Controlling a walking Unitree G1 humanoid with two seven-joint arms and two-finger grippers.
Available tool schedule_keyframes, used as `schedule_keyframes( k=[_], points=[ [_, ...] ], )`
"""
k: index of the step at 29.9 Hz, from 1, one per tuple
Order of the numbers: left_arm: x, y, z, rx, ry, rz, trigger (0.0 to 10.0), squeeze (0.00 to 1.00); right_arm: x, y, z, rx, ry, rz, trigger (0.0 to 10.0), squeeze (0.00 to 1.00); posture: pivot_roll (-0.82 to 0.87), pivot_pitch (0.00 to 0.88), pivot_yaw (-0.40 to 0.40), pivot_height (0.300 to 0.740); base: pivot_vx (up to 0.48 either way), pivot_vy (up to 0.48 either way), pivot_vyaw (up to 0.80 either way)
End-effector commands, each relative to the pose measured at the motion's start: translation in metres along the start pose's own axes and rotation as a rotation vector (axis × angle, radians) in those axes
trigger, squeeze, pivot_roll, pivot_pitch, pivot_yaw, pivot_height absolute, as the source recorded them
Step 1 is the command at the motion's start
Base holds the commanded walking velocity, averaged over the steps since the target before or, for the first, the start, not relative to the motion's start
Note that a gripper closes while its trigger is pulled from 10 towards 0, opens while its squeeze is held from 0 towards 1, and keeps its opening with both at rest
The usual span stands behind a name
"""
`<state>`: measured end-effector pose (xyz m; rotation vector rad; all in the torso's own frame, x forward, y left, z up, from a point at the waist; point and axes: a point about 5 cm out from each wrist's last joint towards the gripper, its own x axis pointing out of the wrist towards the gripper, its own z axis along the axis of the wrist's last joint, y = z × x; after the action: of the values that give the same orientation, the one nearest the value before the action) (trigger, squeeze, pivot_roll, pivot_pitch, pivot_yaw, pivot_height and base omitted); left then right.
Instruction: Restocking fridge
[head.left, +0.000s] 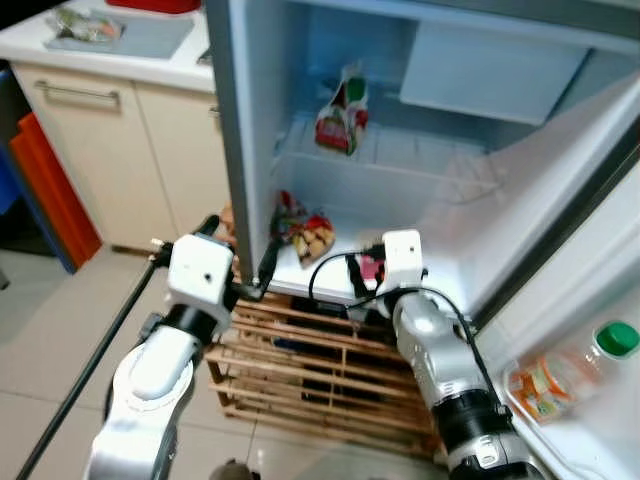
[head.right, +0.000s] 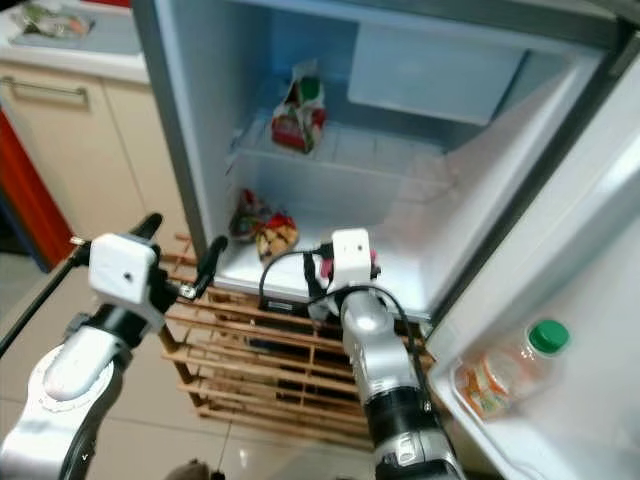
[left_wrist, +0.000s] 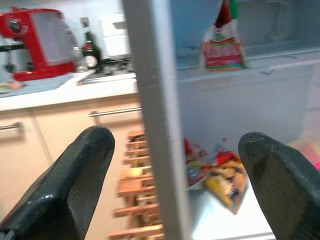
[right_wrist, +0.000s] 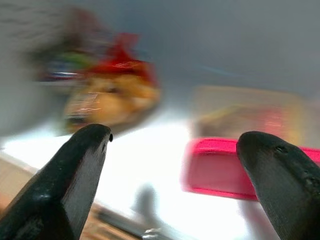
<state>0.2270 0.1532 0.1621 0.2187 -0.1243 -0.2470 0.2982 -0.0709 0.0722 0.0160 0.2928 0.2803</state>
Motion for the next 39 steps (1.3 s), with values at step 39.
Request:
schedule_keyframes(
  k=[39],
  points=[
    [-0.004, -0.012, 0.007, -0.011, 0.071, -0.118, 10.0, 0.00, 0.055, -0.028, 0.049, -0.248, -0.116, -0.188, 10.0, 0.00, 0.17, 0.064, 0.008, 0.740, 0.000, 0.000, 0.00]
  ],
)
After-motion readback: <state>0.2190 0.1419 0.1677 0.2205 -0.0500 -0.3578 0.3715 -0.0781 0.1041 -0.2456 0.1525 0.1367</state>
